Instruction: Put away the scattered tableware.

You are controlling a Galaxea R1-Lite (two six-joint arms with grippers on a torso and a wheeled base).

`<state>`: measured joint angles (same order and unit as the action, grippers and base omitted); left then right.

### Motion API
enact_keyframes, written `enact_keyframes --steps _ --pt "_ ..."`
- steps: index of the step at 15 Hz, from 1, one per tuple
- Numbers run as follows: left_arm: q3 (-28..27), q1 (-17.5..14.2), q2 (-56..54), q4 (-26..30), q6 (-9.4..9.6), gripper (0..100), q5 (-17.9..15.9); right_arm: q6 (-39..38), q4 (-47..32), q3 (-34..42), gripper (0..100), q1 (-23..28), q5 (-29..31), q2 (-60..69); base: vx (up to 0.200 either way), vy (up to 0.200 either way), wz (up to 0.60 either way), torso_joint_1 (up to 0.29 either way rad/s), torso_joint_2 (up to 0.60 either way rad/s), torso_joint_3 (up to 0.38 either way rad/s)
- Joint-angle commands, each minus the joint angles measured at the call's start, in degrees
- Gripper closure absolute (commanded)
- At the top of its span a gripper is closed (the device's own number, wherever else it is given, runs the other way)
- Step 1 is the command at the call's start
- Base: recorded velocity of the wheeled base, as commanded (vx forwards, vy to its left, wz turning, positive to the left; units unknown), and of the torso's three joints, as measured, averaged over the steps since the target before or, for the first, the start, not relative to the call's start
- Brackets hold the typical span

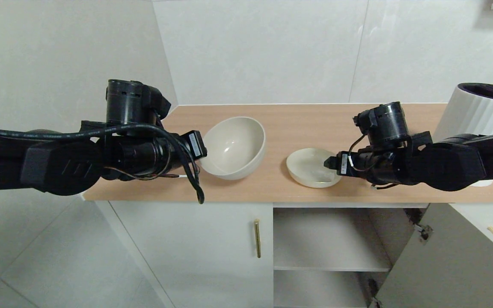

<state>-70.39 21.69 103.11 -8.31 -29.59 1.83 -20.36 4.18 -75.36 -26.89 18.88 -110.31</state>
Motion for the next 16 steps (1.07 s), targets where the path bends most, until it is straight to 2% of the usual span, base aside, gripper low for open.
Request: enact_keyframes --steps 1,12,16 --pt "-0.01 0.02 -0.19 -0.04 -0.03 100 0.02 -0.03 0.04 -0.05 100 -0.09 0.01 -0.25 0.000 0.000 0.00 0.000 0.00 0.000" --pt "0.16 0.02 -0.63 -0.04 -0.12 100 0.02 -0.21 -0.23 0.22 100 -0.09 -0.78 1.77 0.000 0.000 0.00 0.000 0.00 0.000" --pt "3.24 -0.07 -4.32 -0.12 0.06 100 -0.25 -2.23 -3.13 0.39 100 -0.18 -0.87 6.34 0.000 0.000 0.00 0.000 0.00 0.000"
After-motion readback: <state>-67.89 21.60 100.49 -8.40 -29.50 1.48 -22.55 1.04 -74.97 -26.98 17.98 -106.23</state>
